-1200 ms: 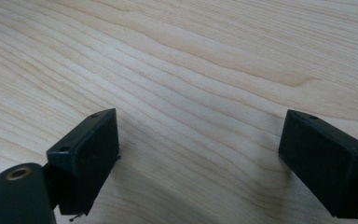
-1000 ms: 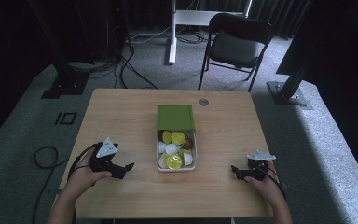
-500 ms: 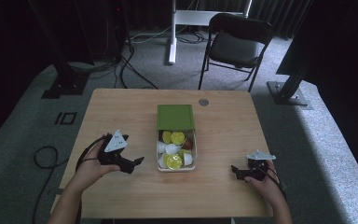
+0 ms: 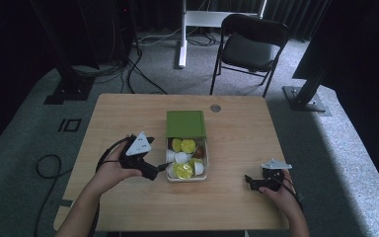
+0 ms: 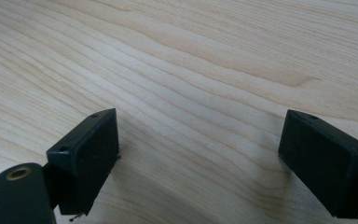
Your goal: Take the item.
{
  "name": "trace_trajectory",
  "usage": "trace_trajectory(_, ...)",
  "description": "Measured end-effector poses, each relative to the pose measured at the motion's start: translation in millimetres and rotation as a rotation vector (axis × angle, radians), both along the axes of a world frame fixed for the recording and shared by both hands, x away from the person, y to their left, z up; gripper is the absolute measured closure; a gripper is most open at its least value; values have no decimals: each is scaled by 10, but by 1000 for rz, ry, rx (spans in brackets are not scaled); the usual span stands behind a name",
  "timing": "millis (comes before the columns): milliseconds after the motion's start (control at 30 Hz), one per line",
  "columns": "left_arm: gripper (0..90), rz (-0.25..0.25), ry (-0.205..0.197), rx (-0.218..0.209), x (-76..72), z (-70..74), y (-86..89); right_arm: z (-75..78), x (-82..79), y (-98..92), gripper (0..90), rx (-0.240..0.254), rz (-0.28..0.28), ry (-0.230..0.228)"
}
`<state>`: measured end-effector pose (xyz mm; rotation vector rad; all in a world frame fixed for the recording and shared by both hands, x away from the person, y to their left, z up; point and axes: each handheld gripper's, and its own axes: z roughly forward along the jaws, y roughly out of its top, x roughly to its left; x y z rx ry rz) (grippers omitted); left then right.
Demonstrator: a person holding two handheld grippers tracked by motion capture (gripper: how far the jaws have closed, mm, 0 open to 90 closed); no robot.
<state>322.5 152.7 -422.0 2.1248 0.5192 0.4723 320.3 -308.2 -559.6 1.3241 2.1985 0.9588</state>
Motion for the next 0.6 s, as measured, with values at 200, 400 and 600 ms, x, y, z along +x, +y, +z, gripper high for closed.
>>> trace_trajectory(200,9,-44,0,-9,34,23,-217,0,0,0,118,0,0,0)
trace_trajectory(400,9,-74,4,2,39,-24,-397,0,0,0,118,0,0,0)
trace_trajectory(600,10,-114,12,14,41,-99,-558,0,0,0,118,0,0,0)
